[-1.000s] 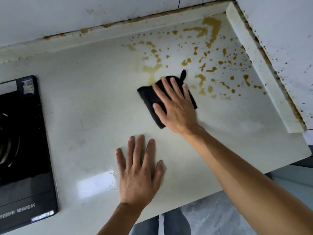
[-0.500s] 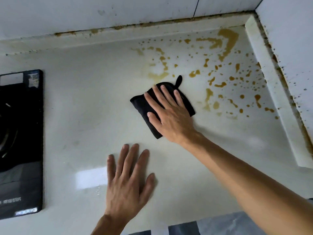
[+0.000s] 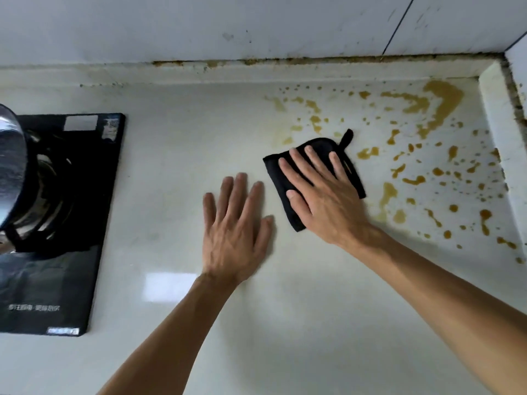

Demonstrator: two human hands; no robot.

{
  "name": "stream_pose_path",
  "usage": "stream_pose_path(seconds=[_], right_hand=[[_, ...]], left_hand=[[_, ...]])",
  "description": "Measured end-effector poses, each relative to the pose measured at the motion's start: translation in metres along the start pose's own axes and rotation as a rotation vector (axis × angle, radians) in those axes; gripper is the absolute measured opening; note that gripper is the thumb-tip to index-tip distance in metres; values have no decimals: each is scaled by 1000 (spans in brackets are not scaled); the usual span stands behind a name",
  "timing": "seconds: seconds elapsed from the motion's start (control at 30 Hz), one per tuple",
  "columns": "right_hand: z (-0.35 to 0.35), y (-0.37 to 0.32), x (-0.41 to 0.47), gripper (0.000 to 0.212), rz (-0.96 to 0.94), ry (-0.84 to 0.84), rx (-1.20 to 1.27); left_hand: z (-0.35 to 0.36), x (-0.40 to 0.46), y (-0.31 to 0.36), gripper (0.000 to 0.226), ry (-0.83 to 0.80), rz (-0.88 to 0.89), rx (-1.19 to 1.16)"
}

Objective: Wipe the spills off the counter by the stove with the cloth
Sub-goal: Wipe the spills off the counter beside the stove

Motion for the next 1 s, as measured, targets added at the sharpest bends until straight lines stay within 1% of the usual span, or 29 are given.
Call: stream_pose_path(seconds=[0.1, 0.2, 0.3, 0.37, 0.47, 0.53, 0.63, 0.73, 0.87, 0.93, 1.0], right_hand=[[11, -7, 41, 58, 29, -17, 42], [15, 3, 83, 60, 136, -47, 55], [11, 22, 79, 63, 289, -73, 54], [7, 15, 55, 67, 334, -65, 44], [4, -18, 37, 69, 261, -90, 47], [6, -31, 55, 68, 205, -119, 63], [17, -33, 95, 65, 170, -135, 82], [24, -15, 122, 62, 214, -141, 116], [17, 6, 106, 63, 406, -87, 81], [14, -2, 86, 63, 385, -46, 37], [15, -12, 74, 63, 299, -61, 31]], left_hand=[[10, -3, -3, 67, 38, -29, -19], [12, -2, -4, 67, 58, -26, -29], [11, -2, -3, 66, 66, -21, -26], [11, -2, -3, 65, 73, -17, -29], [10, -1, -3, 66, 68, -14, -35], [11, -3, -4, 69, 58, -24, -39], [12, -4, -6, 72, 54, -31, -36], [12, -3, -6, 72, 51, -18, -38], [12, -3, -5, 71, 52, -13, -38], [13, -3, -5, 72, 54, -15, -32], [12, -2, -4, 72, 45, -13, -23]])
Point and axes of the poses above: each hand's wrist, its own x-axis towards the middle knuckle, its own z-axis out of the palm, y = z × x, the point moved 1 cm from there along x, towards the middle knuckle, and after that the axes turned 7 degrees about y, right-handed, at the moved point
